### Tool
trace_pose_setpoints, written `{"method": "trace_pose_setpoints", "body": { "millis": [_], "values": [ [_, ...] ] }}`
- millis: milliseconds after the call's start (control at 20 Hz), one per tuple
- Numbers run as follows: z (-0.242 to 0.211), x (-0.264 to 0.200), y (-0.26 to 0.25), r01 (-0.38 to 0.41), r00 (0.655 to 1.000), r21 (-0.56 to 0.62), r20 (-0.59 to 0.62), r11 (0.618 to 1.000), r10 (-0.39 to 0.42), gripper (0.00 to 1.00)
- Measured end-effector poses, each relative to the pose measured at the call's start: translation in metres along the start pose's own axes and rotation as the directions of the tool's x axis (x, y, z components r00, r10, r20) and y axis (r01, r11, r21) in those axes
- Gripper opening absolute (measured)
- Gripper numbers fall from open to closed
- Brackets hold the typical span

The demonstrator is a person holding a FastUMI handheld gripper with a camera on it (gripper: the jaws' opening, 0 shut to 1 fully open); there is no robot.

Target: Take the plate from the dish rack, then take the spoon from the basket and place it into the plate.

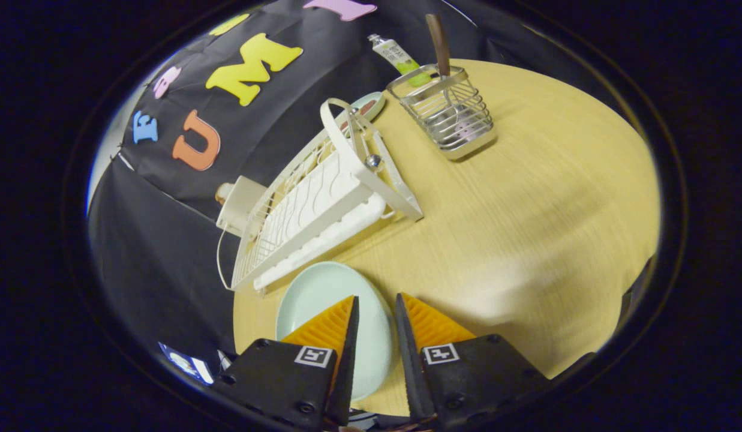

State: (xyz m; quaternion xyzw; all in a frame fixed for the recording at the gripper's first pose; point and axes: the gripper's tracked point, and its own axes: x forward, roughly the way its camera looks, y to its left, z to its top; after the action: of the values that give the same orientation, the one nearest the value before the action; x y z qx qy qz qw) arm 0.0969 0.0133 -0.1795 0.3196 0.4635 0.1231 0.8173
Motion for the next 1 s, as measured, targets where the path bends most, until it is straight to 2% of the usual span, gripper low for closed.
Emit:
{"method": "trace_pose_setpoints", "body": {
  "millis": [50, 150, 250, 350, 450, 500, 550, 700, 750, 1000],
  "values": [
    [0.003, -0.004, -0.002, 0.011, 1.0, -0.034, 0.026, 0.999, -0.01, 0.42],
    [0.015, -0.018, -0.013, 0.083, 0.989, -0.16, 0.137, 0.984, -0.061, 0.45],
    [0.033, -0.039, -0.023, 0.177, 0.955, -0.27, 0.281, 0.947, -0.098, 0.48],
    [0.053, -0.071, -0.031, 0.297, 0.885, -0.35, 0.45, 0.888, -0.118, 0.58],
    [0.069, -0.099, -0.031, 0.371, 0.811, -0.371, 0.576, 0.851, -0.102, 0.68],
    [0.073, -0.112, -0.031, 0.388, 0.781, -0.365, 0.617, 0.846, -0.092, 0.78],
    [0.079, -0.122, -0.032, 0.4, 0.753, -0.356, 0.653, 0.844, -0.082, 0.78],
    [0.098, -0.135, -0.045, 0.426, 0.69, -0.327, 0.72, 0.844, -0.069, 0.97],
    [0.106, -0.134, -0.049, 0.423, 0.682, -0.318, 0.729, 0.848, -0.067, 0.97],
    [0.149, -0.117, -0.057, 0.379, 0.695, -0.35, 0.719, 0.857, -0.014, 0.97]
  ]
}}
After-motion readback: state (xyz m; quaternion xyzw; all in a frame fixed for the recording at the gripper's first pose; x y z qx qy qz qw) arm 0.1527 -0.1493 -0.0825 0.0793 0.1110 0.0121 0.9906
